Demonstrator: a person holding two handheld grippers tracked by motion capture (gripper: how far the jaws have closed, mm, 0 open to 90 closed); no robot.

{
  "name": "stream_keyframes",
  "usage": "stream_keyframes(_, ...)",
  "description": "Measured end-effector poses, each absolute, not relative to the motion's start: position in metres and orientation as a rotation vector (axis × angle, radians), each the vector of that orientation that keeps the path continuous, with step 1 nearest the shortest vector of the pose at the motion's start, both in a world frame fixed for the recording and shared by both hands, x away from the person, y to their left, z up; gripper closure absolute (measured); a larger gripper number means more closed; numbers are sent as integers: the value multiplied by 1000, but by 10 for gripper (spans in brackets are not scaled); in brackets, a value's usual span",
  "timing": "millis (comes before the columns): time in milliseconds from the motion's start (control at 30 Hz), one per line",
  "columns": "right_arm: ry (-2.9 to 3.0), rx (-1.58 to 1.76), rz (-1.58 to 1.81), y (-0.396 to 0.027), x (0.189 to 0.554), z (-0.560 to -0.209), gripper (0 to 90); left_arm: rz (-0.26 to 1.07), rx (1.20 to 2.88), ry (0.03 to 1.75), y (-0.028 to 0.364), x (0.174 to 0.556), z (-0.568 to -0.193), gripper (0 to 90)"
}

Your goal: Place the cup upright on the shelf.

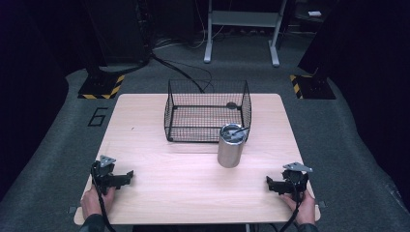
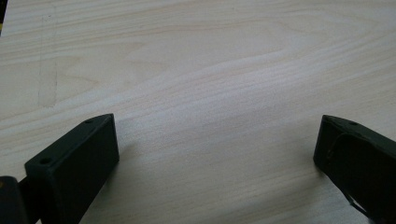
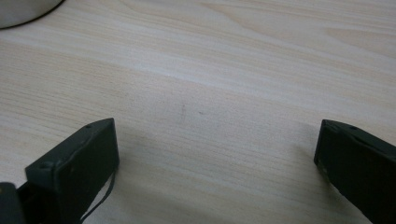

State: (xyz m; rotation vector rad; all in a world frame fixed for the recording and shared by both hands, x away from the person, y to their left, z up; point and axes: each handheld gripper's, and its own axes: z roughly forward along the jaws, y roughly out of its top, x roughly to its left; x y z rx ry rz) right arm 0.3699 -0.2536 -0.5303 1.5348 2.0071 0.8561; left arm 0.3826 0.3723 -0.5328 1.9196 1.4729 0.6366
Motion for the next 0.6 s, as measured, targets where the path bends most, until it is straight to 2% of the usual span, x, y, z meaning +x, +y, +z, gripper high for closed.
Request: stream_keyframes(600, 1988, 1551, 844, -253, 369, -530, 0, 639, 1925, 1469, 373, 383, -533, 0)
